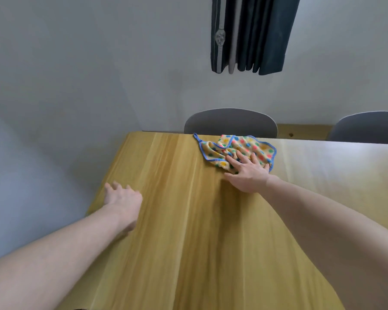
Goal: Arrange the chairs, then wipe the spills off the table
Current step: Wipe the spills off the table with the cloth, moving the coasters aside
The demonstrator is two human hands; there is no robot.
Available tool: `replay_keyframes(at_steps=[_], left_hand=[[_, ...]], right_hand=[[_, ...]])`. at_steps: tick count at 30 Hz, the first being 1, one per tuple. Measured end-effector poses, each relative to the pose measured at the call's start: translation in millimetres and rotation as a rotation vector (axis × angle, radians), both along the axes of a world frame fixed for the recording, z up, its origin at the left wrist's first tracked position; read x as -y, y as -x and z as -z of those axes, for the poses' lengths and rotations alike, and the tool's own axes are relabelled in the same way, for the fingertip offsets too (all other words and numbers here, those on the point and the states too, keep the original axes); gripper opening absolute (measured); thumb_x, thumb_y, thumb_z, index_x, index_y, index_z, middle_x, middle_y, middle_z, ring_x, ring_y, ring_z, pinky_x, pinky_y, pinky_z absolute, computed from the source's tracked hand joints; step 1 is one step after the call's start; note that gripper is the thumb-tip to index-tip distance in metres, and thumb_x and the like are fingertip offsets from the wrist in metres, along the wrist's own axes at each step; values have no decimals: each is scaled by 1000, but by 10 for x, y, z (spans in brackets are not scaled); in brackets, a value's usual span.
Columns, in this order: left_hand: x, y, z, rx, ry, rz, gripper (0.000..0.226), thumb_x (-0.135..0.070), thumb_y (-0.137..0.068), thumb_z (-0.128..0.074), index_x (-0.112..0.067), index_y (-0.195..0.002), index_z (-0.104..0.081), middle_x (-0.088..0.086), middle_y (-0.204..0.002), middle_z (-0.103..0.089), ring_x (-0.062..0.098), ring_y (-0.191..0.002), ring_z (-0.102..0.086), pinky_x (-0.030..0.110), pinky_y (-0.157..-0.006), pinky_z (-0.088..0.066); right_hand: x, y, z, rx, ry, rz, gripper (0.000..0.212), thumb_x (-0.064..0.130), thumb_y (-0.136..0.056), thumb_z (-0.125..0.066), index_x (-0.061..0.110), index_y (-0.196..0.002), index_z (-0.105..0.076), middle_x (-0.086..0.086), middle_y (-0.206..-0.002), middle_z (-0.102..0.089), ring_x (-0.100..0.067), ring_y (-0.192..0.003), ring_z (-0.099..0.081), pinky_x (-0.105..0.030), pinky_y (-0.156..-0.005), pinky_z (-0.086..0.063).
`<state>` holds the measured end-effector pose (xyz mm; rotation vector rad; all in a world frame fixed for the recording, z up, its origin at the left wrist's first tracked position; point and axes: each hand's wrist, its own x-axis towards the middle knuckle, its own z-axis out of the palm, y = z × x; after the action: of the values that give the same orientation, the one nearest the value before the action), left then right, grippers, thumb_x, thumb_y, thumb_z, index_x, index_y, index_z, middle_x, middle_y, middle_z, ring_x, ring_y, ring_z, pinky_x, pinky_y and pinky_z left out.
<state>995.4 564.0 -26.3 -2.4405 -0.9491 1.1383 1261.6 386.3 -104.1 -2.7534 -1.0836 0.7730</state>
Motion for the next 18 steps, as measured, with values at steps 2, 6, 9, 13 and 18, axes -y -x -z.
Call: replay_keyframes(at_steps=[2, 6, 9, 13, 18], left_hand=[[224, -267, -31, 85, -8, 59, 75, -25, -77, -73, -20, -146, -44, 8, -153, -43, 41, -142, -36, 56, -116, -29], [772, -769, -49, 289, 93, 96, 67, -21, -75, -60, -24, -141, -48, 4, -147, -49, 30, -133, -47, 47, -119, -29], [1276, -1152, -52, 362, 190, 128, 75, -20, -73, -59, -24, -146, -44, 4, -152, -44, 29, -135, -46, 46, -121, -26], [1903, -1575, -16, 356, 275, 203, 93, -27, -76, -66, -28, -159, -25, 4, -166, -21, 29, -145, -34, 47, -125, -19], [2469, -2035, 12, 322, 266, 307, 116, -71, -67, -77, -29, -159, -20, 4, -167, -18, 31, -146, -33, 50, -124, -22]], right_hand=[[324, -200, -3, 1, 18, 28, 69, 67, -98, -34, 54, -158, -3, 14, -171, 12, -32, -157, 17, -71, -118, 5], [964, -584, -2, -1, 45, 101, 70, 67, -98, -34, 55, -158, 0, 14, -170, 13, -32, -157, 17, -72, -119, 3], [1493, -873, 18, 5, 59, 160, 71, 69, -98, -34, 55, -158, 2, 14, -170, 13, -32, -157, 17, -72, -118, 2], [2171, -1216, 45, -7, 68, 239, 73, 71, -96, -35, 56, -157, 2, 15, -170, 13, -33, -157, 16, -74, -118, 0], [2995, -1615, 41, -40, 95, 330, 75, 74, -96, -35, 56, -157, 4, 14, -170, 15, -34, -156, 18, -74, -118, -1]])
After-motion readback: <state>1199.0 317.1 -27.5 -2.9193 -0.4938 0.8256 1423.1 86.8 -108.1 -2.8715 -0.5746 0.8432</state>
